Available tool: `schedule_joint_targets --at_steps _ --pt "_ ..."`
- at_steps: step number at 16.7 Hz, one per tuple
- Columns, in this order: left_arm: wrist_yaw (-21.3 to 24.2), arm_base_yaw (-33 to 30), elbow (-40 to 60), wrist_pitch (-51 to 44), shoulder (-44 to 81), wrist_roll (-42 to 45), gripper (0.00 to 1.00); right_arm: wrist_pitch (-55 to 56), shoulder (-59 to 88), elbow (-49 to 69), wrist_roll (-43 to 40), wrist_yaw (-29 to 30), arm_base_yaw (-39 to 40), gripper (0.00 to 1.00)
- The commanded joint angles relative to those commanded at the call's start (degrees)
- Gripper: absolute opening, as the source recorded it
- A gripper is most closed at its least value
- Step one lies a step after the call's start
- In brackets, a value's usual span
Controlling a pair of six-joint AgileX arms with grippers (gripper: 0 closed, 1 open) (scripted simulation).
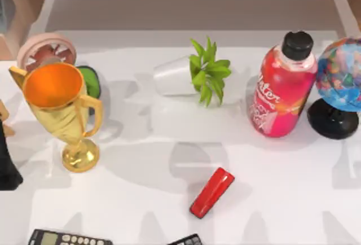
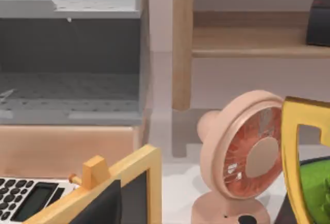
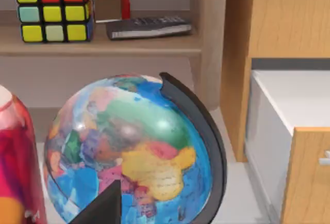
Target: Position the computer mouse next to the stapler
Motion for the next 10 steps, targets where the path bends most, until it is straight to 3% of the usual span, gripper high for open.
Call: schedule_joint_targets --at_steps 5,10 --pt "0.0 0.0 0.0 0.0 0.0 0.0 1.0 -2.6 3.1 3.2 -1.1 -0.1 -0.7 1.0" --pt "0.0 0.0 0.0 0.0 0.0 0.0 1.0 -13.5 19.9 19.7 -6.0 -0.4 -3.7 1.0"
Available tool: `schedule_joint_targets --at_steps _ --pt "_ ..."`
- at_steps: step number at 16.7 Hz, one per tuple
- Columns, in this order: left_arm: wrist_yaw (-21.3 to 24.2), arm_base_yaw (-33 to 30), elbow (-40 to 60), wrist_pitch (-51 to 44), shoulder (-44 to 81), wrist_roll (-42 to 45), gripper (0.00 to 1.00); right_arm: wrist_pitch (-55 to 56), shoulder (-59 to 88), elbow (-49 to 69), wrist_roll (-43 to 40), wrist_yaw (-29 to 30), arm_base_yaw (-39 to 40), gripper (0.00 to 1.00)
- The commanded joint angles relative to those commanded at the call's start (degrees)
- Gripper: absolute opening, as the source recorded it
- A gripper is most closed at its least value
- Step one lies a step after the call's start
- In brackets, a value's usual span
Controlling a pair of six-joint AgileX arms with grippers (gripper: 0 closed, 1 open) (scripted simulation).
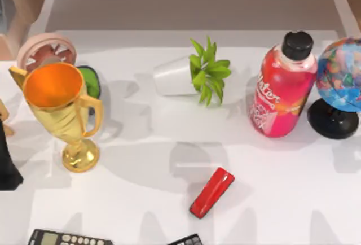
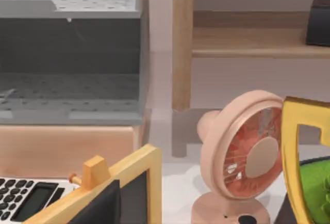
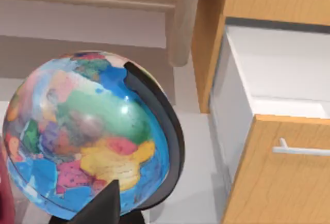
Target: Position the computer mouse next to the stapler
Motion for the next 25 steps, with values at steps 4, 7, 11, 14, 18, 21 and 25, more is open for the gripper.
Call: schedule_joint_targets --at_steps 4,7,11,14,18,21,25 --pt "0.0 0.0 0.0 0.0 0.0 0.0 1.0 -10.9 21.4 20.8 -4.8 -0.4 -2.9 1.0" --pt "0.0 0.0 0.0 0.0 0.0 0.0 1.0 -19.2 39.5 38.0 -8.4 -0.7 -5.0 1.0" --pt "0.0 0.0 0.0 0.0 0.0 0.0 1.0 -30.0 62.5 60.3 -13.2 -1.1 -8.0 1.0" --pt "0.0 0.0 0.0 0.0 0.0 0.0 1.0 -38.0 77.9 74.9 -16.8 -1.2 -10.6 1.0" --pt "0.0 0.0 0.0 0.0 0.0 0.0 1.0 -48.5 97.4 93.6 -21.5 -1.3 -14.3 1.0" --pt "0.0 0.0 0.0 0.0 0.0 0.0 1.0 -55.9 111.9 107.5 -24.8 -1.5 -16.6 1.0" --pt "0.0 0.0 0.0 0.0 0.0 0.0 1.0 -63.8 126.0 121.5 -28.3 -2.0 -18.0 1.0"
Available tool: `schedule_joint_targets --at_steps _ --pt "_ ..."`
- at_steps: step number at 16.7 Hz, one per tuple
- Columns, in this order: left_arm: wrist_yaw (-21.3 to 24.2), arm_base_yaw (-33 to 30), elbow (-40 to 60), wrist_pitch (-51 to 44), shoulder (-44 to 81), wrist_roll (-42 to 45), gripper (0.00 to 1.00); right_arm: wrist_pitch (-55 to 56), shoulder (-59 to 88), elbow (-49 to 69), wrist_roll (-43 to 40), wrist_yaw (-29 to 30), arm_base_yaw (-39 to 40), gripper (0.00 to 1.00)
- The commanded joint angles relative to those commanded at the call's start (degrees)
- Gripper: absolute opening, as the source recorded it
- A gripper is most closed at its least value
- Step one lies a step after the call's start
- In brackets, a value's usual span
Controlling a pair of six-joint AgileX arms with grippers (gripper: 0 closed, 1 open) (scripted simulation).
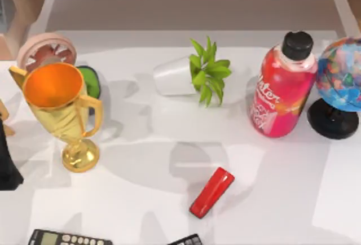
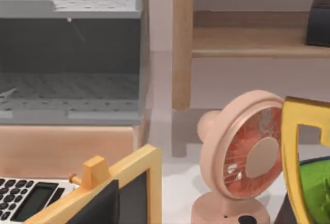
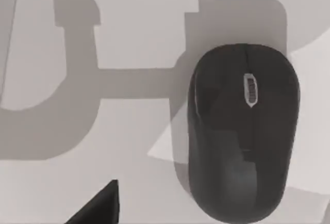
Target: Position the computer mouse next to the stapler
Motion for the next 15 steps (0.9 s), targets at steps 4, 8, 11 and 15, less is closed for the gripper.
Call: schedule_joint_targets --at_steps 4,8,11,15 --pt "0.0 0.0 0.0 0.0 0.0 0.0 1.0 -3.1 4.9 4.8 -1.3 -0.3 -0.1 1.0" --pt "0.0 0.0 0.0 0.0 0.0 0.0 1.0 -3.1 4.9 4.8 -1.3 -0.3 -0.1 1.0" --pt "0.0 0.0 0.0 0.0 0.0 0.0 1.0 -2.7 4.8 4.2 -1.2 -0.3 0.2 1.0" --pt "0.0 0.0 0.0 0.0 0.0 0.0 1.0 -0.2 3.9 1.0 -1.2 -0.4 0.1 1.0"
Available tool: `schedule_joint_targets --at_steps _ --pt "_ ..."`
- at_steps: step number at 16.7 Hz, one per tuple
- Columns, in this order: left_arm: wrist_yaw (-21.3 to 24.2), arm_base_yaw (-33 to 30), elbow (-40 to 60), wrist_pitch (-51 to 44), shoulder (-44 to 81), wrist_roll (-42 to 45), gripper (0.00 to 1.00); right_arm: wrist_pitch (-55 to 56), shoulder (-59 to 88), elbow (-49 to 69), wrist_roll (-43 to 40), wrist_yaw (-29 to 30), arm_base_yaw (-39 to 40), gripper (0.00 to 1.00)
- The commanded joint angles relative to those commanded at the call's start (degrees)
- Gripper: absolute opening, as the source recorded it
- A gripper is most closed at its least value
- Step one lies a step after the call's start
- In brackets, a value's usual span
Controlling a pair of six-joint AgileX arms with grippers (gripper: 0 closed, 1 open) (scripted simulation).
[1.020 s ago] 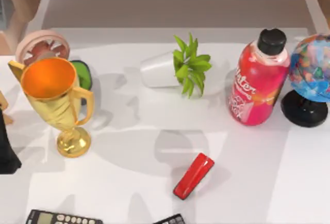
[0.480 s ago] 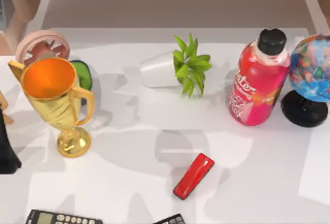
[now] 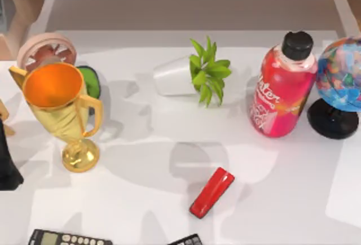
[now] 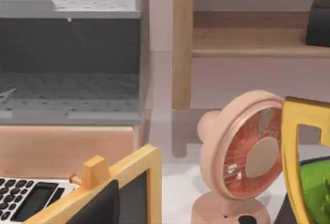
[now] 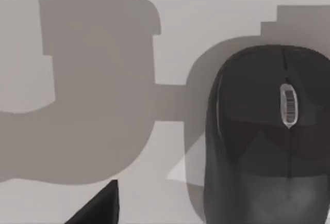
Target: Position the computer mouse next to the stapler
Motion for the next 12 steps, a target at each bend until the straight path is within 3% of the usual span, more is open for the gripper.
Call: schedule_joint_targets --at_steps 9,12 --pt "0.0 0.0 0.0 0.0 0.0 0.0 1.0 4.1 0.8 -3.3 0.1 0.1 0.1 1.0" --pt "0.0 0.0 0.0 0.0 0.0 0.0 1.0 4.1 0.8 -3.3 0.1 0.1 0.1 0.77"
